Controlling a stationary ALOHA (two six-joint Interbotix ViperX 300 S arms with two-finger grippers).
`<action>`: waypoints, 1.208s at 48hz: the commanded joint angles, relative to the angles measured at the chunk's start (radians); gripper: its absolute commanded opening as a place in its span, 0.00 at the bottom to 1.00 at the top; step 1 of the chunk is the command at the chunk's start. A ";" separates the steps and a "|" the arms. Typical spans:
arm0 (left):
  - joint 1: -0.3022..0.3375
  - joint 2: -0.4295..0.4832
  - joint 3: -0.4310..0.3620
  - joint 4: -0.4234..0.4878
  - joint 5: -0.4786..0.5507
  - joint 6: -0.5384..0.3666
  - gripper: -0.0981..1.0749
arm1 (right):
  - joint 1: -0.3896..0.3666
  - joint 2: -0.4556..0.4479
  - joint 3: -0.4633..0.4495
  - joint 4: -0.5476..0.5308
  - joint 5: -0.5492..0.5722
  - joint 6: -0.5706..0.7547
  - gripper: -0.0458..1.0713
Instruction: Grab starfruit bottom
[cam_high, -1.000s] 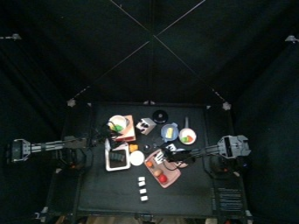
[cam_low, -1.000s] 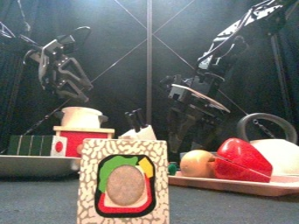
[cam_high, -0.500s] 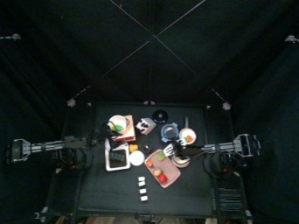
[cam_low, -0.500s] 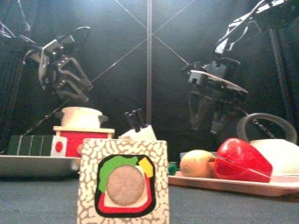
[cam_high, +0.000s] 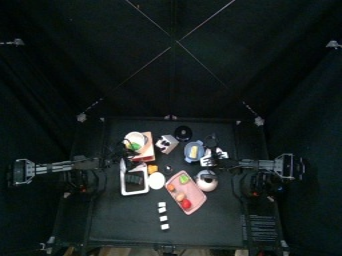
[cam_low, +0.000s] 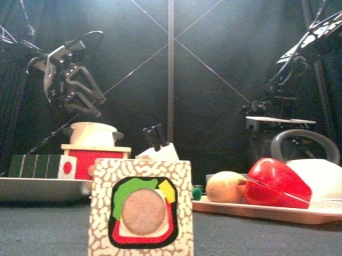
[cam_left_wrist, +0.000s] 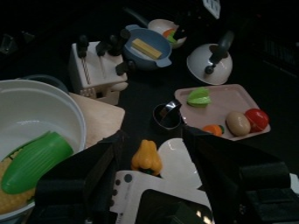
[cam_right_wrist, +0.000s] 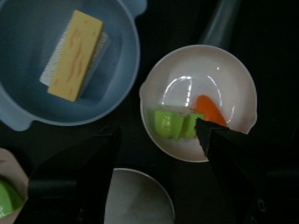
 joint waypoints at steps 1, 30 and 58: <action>0.002 -0.002 -0.012 0.002 -0.008 0.000 0.86 | -0.020 -0.017 0.002 0.003 -0.012 0.002 0.91; 0.002 -0.002 -0.012 0.002 -0.009 0.000 0.85 | -0.069 0.017 0.040 0.026 -0.101 0.002 0.91; 0.003 -0.002 -0.012 0.002 -0.009 0.000 0.86 | -0.084 0.038 0.058 0.021 -0.137 0.002 0.90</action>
